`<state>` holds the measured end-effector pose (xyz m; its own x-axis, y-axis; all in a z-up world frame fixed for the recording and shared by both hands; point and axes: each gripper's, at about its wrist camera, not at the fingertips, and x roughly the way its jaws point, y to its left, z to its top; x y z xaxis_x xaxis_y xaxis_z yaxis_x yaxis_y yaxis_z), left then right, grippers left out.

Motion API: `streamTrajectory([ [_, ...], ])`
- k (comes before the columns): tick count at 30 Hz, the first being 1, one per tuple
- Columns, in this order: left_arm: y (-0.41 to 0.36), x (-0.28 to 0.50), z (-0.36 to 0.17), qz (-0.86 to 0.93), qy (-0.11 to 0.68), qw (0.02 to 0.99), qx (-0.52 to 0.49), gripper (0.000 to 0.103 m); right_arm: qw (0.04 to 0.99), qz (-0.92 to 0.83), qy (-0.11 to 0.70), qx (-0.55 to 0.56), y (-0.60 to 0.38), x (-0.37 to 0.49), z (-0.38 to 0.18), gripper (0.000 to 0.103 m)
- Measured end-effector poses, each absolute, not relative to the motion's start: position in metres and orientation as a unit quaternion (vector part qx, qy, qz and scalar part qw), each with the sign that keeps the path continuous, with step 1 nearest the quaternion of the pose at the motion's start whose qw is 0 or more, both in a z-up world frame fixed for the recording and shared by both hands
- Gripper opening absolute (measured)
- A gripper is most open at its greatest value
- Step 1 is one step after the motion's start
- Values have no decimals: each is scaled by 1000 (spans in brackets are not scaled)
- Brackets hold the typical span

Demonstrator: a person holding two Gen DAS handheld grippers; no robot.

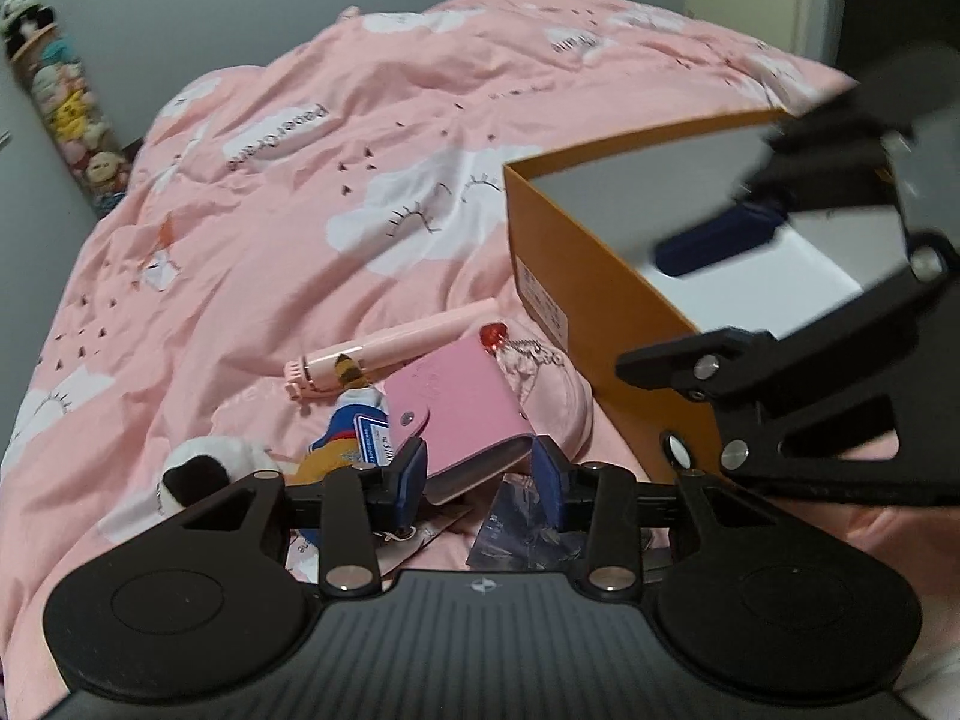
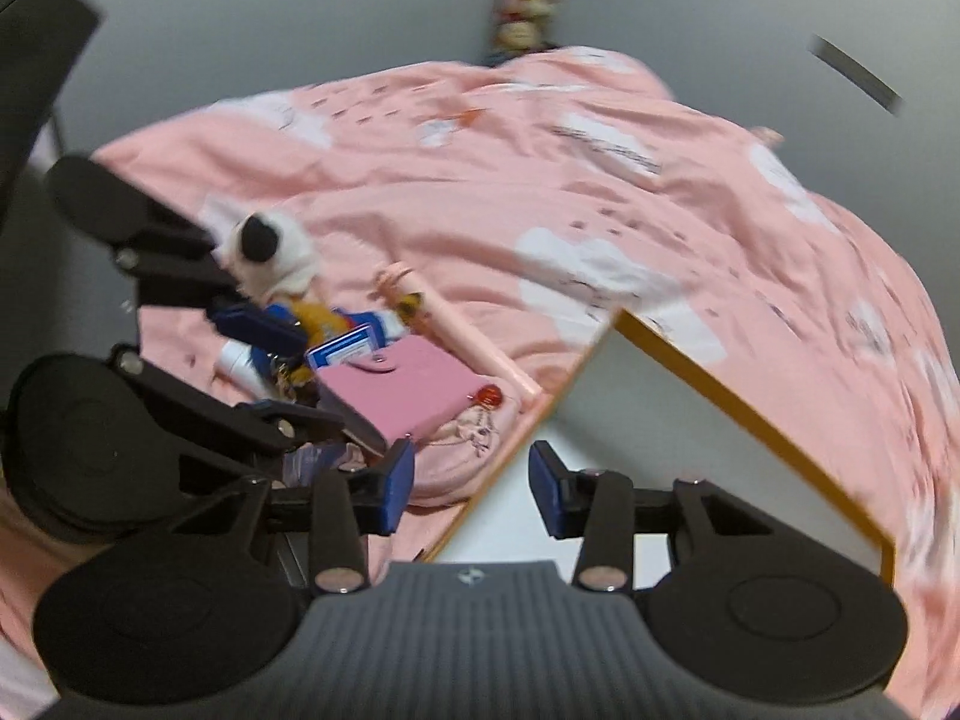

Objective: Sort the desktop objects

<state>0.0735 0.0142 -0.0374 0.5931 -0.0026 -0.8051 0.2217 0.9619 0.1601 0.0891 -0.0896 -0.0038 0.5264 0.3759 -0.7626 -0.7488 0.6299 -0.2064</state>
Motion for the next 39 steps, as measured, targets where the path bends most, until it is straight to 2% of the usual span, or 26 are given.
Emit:
streamTrajectory([
  [8,15,79,-53,-108,432,876,187,50,745,429,349,-372,-60,113,-12,44],
  [13,9,81,-64,-132,420,869,227,57,683,473,338,-442,-46,125,-16,44],
  [17,0,85,-78,-148,421,858,253,60,666,478,361,-444,-41,145,-21,44],
  [27,-25,97,-114,-114,416,829,356,62,658,490,386,-422,-45,164,-30,45],
  [29,-25,101,-117,-113,422,831,344,56,655,493,387,-422,-44,165,-32,45],
  [31,-22,103,-116,-115,429,834,328,41,651,496,389,-424,-43,167,-34,45],
  [39,10,98,-85,-44,384,892,234,23,624,520,395,-429,-32,168,-40,45],
])
